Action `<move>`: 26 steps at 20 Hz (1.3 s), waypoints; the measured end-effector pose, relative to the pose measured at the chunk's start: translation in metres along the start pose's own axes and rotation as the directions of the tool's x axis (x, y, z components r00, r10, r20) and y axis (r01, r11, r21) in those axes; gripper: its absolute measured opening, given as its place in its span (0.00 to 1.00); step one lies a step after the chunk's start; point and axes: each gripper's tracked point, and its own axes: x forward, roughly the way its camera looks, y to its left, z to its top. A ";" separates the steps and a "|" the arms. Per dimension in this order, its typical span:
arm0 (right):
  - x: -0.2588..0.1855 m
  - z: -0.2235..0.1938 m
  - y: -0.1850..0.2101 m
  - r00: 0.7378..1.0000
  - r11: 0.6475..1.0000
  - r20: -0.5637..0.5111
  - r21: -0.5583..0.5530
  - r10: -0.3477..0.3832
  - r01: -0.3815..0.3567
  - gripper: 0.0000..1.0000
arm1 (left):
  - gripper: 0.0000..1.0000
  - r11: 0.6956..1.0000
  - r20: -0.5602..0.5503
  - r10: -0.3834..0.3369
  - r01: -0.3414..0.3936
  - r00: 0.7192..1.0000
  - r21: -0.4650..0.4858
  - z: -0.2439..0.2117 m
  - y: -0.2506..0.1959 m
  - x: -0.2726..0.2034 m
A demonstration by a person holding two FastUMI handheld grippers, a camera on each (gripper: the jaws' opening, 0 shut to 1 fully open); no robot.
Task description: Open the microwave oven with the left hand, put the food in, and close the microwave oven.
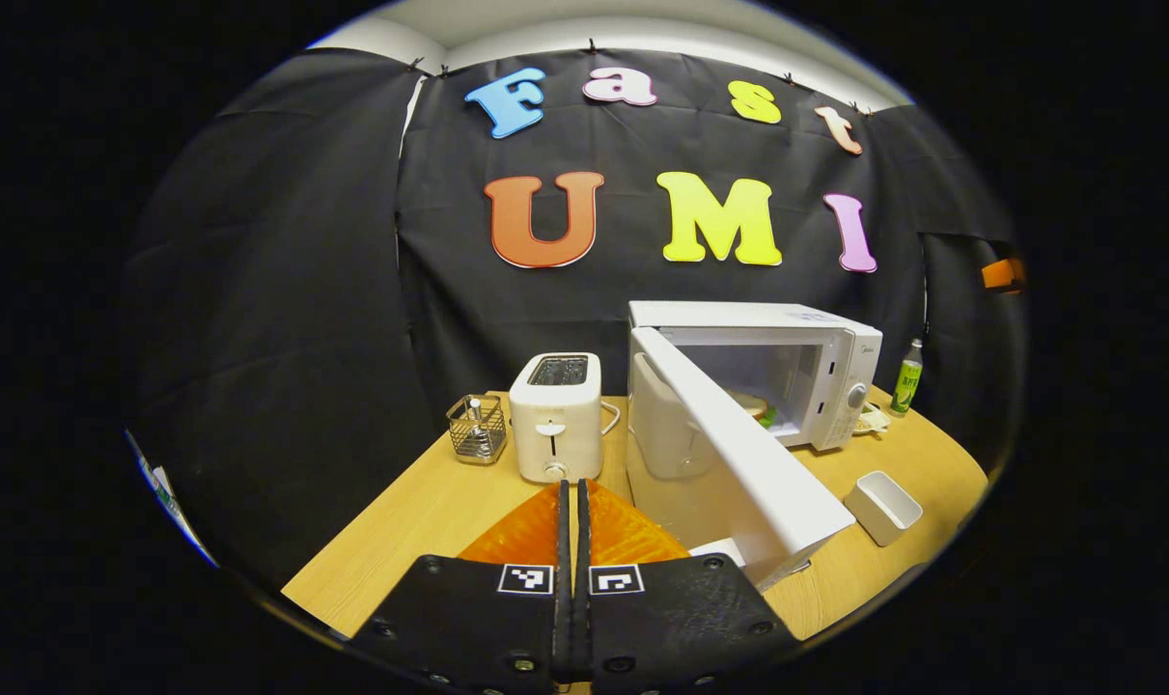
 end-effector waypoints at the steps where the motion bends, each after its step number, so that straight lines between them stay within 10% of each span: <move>1: 0.000 0.000 0.001 1.000 1.000 0.001 -0.002 0.002 -0.002 1.00 | 0.00 1.000 -0.001 -0.002 0.002 1.000 0.005 -0.001 -0.002 -0.001; 26: -0.018 -0.001 -0.029 1.000 1.000 -0.003 0.003 -0.020 0.020 0.92 | 0.00 0.973 -0.016 -0.226 0.226 0.974 0.036 -0.007 -0.160 0.011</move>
